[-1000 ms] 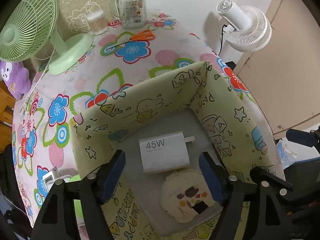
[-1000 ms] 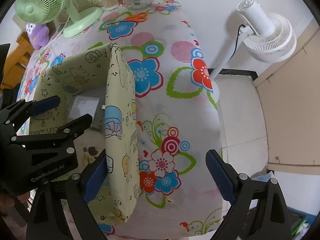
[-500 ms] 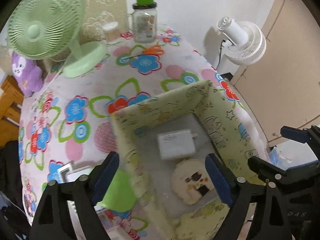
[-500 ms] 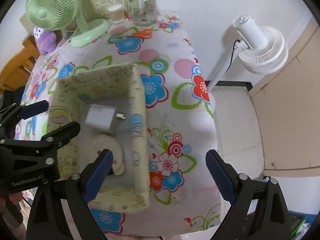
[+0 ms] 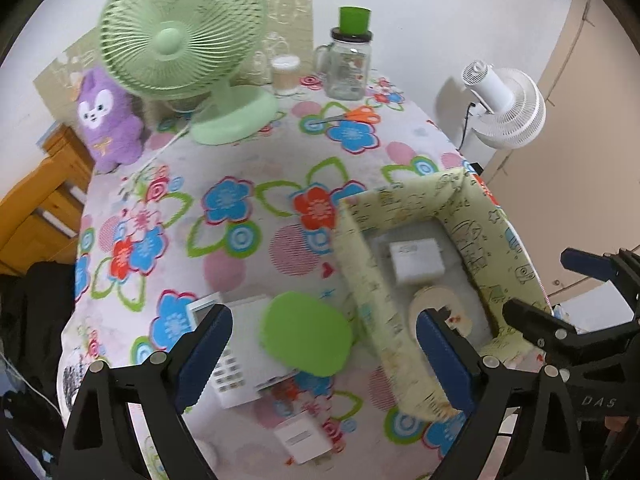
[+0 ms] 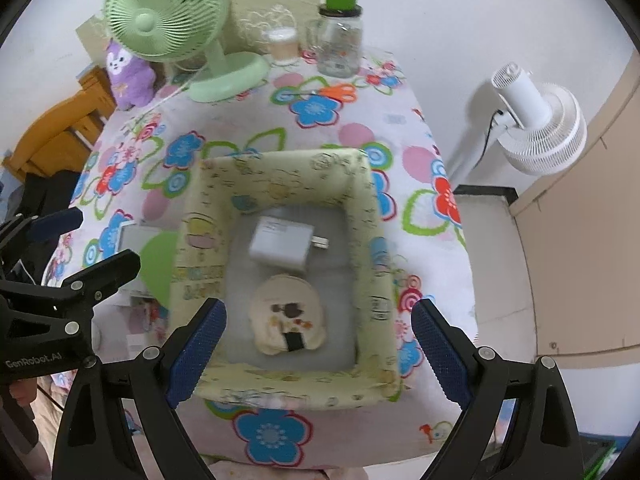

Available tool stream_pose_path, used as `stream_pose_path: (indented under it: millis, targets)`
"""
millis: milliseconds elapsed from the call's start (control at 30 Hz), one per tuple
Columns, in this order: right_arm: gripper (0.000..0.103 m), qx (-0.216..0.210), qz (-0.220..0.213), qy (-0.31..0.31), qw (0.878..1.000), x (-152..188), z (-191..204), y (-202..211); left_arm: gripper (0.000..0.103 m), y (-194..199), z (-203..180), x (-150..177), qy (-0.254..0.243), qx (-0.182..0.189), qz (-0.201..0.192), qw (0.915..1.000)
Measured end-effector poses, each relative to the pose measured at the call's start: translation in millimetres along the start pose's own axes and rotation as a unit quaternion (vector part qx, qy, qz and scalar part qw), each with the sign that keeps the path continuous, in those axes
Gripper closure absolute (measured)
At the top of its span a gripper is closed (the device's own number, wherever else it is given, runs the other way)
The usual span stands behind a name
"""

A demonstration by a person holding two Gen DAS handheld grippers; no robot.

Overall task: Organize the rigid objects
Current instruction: 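Withdraw both tools from the fabric box and lift away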

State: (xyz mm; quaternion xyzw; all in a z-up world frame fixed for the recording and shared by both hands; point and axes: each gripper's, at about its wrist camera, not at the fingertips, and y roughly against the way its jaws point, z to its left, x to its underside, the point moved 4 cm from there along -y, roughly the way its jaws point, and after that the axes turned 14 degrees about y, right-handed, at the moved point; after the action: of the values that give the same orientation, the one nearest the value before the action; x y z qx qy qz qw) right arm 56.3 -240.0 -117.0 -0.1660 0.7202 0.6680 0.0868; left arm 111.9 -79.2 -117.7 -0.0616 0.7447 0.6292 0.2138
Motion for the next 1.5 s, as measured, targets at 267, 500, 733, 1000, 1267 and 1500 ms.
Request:
stream_pose_path:
  millis: [267,500,733,1000,1267,1500]
  targets:
    - [0.008,0.005,-0.024,-0.006,1.000,-13,31,12,0.008,18,42,8,0.021,-0.010,-0.008,0.9997]
    - [0.008,-0.001,-0.030,-0.009,0.999,-16,63,14,0.008,27,71,17,0.022,-0.012,-0.009,0.9996]
    - [0.008,0.007,-0.045,-0.015,0.999,-15,99,22,0.008,38,95,28,0.003,0.004,-0.014,0.9999]
    - [0.008,0.027,-0.062,-0.027,0.997,-14,132,36,0.008,52,118,34,-0.017,0.023,-0.027,0.9992]
    - [0.008,0.045,-0.071,-0.031,0.996,-16,156,50,0.008,67,137,35,-0.016,0.038,-0.041,0.9983]
    - [0.008,0.053,-0.081,-0.024,0.995,-24,169,64,0.008,77,150,31,-0.001,0.048,-0.042,0.9980]
